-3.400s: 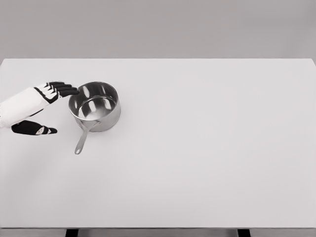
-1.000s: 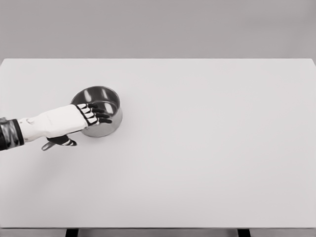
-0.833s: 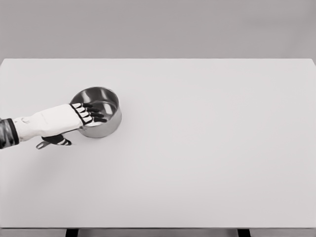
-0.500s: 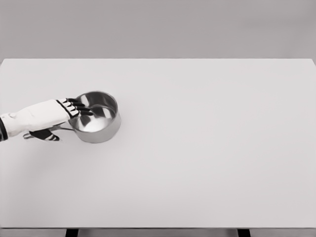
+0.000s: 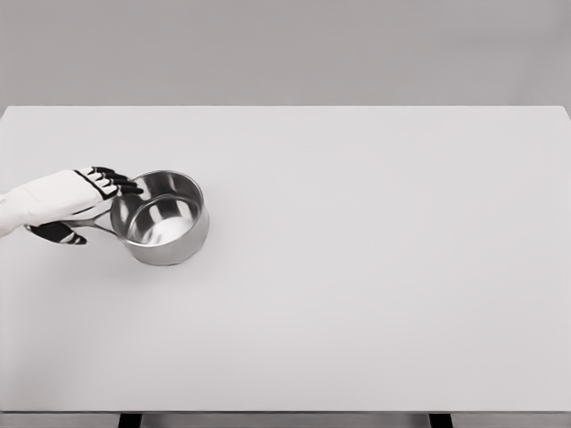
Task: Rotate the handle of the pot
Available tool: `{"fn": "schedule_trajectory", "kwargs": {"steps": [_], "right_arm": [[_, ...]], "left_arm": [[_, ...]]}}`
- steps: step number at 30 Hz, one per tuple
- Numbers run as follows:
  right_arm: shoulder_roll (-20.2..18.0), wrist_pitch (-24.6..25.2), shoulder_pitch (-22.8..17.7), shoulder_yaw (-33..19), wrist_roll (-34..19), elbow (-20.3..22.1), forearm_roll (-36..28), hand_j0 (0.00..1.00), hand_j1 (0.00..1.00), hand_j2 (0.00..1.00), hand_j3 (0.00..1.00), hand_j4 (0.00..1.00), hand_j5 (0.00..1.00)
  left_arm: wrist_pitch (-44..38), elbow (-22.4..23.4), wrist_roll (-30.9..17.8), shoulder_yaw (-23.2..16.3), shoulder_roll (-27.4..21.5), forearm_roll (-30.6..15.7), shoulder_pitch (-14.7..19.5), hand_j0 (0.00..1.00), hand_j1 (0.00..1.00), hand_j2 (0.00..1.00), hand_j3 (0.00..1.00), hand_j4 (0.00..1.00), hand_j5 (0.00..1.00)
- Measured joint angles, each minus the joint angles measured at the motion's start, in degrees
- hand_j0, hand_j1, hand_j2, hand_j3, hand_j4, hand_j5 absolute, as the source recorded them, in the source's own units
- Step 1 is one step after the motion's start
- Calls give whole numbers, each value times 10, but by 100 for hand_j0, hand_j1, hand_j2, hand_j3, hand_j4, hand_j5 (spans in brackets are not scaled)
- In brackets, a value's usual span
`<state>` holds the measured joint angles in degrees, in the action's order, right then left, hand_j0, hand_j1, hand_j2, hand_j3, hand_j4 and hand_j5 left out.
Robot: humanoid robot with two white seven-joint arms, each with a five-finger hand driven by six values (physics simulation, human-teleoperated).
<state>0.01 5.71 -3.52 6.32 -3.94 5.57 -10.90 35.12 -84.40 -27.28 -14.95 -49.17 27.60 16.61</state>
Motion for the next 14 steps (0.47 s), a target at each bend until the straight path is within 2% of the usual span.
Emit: {"fn": "schedule_trajectory", "kwargs": {"steps": [6, 14], "right_arm": [[0, 0, 0, 0, 0, 0, 0, 100, 100, 100, 100, 100, 100], [0, 0, 0, 0, 0, 0, 0, 100, 100, 100, 100, 100, 100]], "left_arm": [[0, 0, 1, 4, 2, -2, -4, 100, 100, 100, 100, 100, 100], [0, -82, 5, 0, 10, -19, -25, 100, 100, 100, 100, 100, 100]]}}
